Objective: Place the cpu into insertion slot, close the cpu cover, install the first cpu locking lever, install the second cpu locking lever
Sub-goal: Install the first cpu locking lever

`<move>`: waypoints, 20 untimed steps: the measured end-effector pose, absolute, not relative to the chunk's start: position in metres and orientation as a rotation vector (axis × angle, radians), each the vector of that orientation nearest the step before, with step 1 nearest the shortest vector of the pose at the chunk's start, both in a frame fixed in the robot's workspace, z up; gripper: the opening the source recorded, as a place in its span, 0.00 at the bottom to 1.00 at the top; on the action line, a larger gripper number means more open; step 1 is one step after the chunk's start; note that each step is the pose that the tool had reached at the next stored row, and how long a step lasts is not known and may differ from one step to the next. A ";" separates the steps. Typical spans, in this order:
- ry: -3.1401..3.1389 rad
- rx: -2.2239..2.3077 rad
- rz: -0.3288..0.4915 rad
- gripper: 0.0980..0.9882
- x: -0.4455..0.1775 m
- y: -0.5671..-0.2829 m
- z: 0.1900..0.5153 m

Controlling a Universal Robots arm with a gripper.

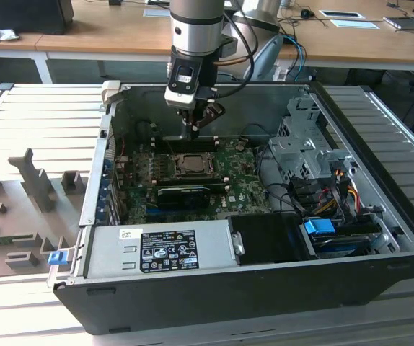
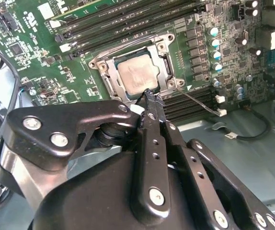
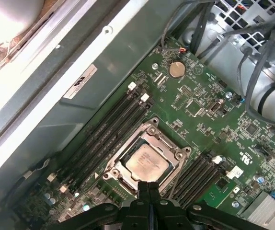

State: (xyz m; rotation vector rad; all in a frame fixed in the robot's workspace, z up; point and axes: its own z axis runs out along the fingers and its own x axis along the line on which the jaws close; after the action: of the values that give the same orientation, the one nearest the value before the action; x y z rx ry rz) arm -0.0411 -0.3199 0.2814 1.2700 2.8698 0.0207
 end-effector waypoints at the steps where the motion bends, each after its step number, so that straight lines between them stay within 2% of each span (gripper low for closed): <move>1: 2.876 1.255 0.021 0.01 -0.041 -0.320 0.281; 20: 3.019 0.864 0.021 0.01 -0.041 -0.320 0.281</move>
State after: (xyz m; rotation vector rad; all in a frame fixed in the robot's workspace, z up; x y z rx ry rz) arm -0.0411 -0.3199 0.2814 0.8642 3.0188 0.0211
